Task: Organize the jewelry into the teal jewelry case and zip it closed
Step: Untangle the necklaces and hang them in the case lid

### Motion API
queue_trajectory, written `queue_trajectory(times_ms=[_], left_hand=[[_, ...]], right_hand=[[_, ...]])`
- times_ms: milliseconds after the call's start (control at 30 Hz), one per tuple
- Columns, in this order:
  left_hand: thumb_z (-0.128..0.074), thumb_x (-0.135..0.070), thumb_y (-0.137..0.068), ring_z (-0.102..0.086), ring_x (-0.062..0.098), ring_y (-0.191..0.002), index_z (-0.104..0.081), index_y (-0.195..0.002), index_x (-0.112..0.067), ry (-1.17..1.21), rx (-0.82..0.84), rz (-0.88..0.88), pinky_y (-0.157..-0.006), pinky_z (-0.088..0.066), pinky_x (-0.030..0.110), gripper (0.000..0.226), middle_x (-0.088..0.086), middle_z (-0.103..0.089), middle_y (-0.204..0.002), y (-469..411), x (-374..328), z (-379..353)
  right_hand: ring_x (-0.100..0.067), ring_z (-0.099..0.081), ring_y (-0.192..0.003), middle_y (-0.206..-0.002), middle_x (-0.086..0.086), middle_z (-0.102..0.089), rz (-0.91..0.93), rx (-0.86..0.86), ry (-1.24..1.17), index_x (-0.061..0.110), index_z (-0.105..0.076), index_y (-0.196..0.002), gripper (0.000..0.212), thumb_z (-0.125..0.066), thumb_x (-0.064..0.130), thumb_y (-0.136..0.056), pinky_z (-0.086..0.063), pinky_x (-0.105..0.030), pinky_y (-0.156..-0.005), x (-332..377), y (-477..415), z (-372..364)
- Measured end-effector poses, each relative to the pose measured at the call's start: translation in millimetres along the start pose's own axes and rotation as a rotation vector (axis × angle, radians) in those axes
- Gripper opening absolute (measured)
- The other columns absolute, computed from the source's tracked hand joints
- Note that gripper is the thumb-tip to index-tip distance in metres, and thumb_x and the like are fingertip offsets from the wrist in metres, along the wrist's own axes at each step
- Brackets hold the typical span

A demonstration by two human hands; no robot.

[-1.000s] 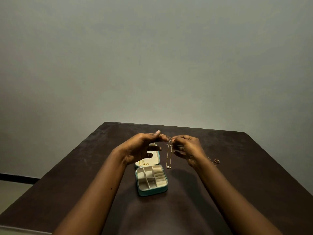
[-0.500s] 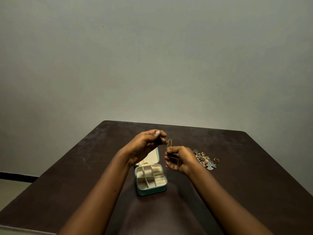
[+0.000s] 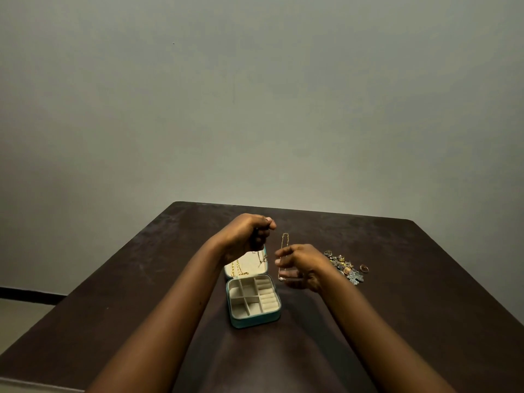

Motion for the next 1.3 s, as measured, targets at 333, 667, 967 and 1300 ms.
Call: queue_trajectory(times_ms=[333,667,967,1300], left_hand=[[-0.041,-0.011,-0.091,-0.028,0.009,-0.052,-0.051,-0.069,-0.014,-0.214,0.022,0.074,-0.052,-0.024,0.024,0.025,-0.002,-0.034,-0.058,1,4,8],[-0.048,-0.021,-0.093,-0.029,0.008,-0.051,-0.057,-0.075,-0.013,-0.325,-0.051,0.113,-0.05,-0.025,0.022,0.023,-0.004,-0.036,-0.056,0,10,39],[-0.057,-0.004,-0.085,-0.045,0.009,-0.06,-0.07,-0.093,-0.001,-0.197,-0.162,0.09,-0.054,-0.036,0.02,0.016,0.004,-0.058,-0.069,-6,25,60],[-0.071,-0.009,-0.081,-0.064,0.009,-0.075,-0.072,-0.096,-0.006,-0.629,-0.511,-0.007,-0.069,-0.052,0.02,0.016,0.006,-0.071,-0.093,-23,43,93]], right_hand=[[-0.018,-0.061,-0.085,-0.091,-0.009,-0.06,0.425,0.135,-0.224,0.009,-0.06,-0.096,0.029,-0.045,-0.013,-0.084,-0.05,-0.028,-0.077,58,7,-29],[-0.03,-0.05,-0.082,-0.077,-0.009,-0.062,0.402,0.054,-0.153,0.008,-0.065,-0.073,0.02,-0.052,-0.005,-0.081,-0.038,-0.031,-0.064,52,-11,-33],[-0.013,-0.038,-0.051,-0.064,-0.011,-0.05,0.257,-0.084,-0.121,0.0,-0.066,-0.076,0.012,-0.057,-0.001,-0.084,-0.03,-0.024,-0.049,36,-37,-26],[-0.012,-0.033,-0.039,-0.056,-0.01,-0.051,0.177,-0.228,-0.052,0.0,-0.059,-0.059,0.022,-0.059,-0.007,-0.08,-0.026,-0.017,-0.035,13,-62,-23]])
Point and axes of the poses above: each hand's wrist, its own y-axis away from the middle knuckle, its own z-axis out of the back of the hand, x = y × z, the point moved 10 cm from there along -y, towards the middle knuckle
